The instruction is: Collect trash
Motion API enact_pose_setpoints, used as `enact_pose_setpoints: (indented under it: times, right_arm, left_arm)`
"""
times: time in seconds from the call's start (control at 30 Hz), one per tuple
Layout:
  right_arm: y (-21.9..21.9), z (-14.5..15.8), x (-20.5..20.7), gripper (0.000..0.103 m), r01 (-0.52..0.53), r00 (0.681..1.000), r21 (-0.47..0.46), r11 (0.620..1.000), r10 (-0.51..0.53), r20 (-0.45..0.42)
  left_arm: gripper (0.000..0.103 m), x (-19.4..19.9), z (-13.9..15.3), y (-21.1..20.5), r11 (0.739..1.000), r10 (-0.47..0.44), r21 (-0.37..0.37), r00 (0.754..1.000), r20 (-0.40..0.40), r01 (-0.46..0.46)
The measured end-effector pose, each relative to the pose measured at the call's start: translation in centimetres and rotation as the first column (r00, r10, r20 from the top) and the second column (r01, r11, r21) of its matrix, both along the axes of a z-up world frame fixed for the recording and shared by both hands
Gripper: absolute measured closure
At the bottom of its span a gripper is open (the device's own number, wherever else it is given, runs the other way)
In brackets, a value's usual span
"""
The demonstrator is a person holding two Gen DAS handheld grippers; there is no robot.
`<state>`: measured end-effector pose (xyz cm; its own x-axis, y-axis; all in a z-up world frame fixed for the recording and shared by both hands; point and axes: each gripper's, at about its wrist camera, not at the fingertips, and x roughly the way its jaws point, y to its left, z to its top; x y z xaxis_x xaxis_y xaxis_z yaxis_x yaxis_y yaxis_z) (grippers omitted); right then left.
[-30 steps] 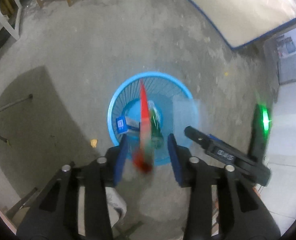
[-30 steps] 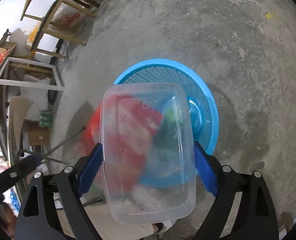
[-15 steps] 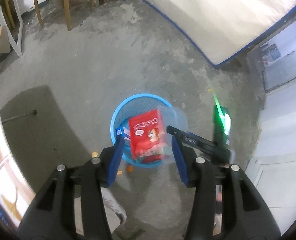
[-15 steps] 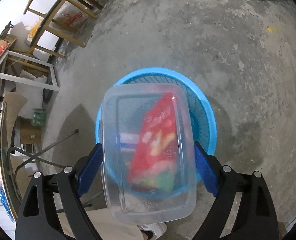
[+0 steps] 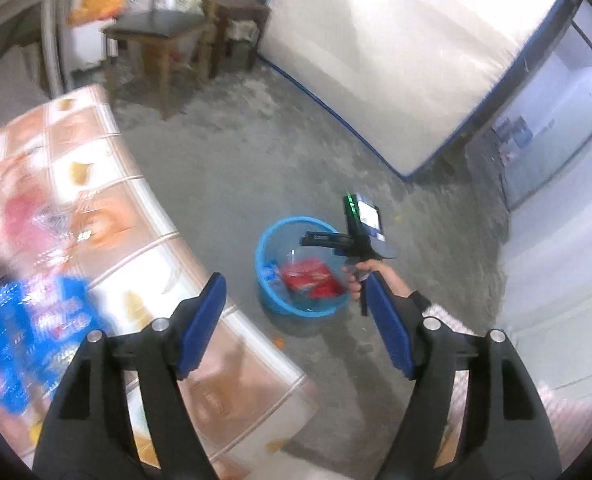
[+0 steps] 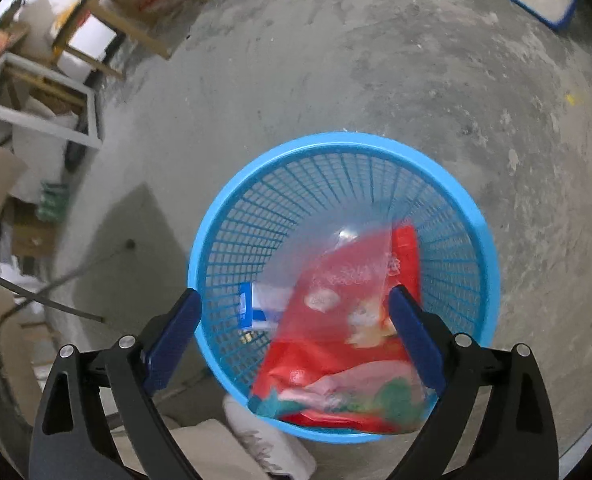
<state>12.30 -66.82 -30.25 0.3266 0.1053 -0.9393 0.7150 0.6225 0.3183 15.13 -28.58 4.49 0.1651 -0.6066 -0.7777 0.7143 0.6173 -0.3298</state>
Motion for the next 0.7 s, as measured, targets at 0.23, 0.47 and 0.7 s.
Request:
enact_pose_setpoints:
  times: [0.23, 0.47, 0.7]
  right_arm:
    - [-0.1, 4.4, -0.9, 0.011, 0.017, 0.991, -0.037, 0.999, -0.012, 0.134]
    - [0.0, 9.5, -5.7, 0.013, 0.047, 0.981, -0.127, 0.991, -0.022, 0.194]
    - [4.5, 13.8, -9.9, 0.017, 0.024, 0.982, -0.209, 0.978, 0.017, 0.19]
  left_arm:
    - [0.03, 0.0, -0.2, 8.3, 0.989, 0.138, -0.059, 0.99, -0.01, -0.138]
    - [0.029, -0.5, -0.5, 14.6, 0.962, 0.237, -0.137, 0.971, -0.009, -0.236]
    - [0.029, -1.4, -0.9, 19.2, 0.935, 0.316, -0.179, 0.948, 0.036, -0.305]
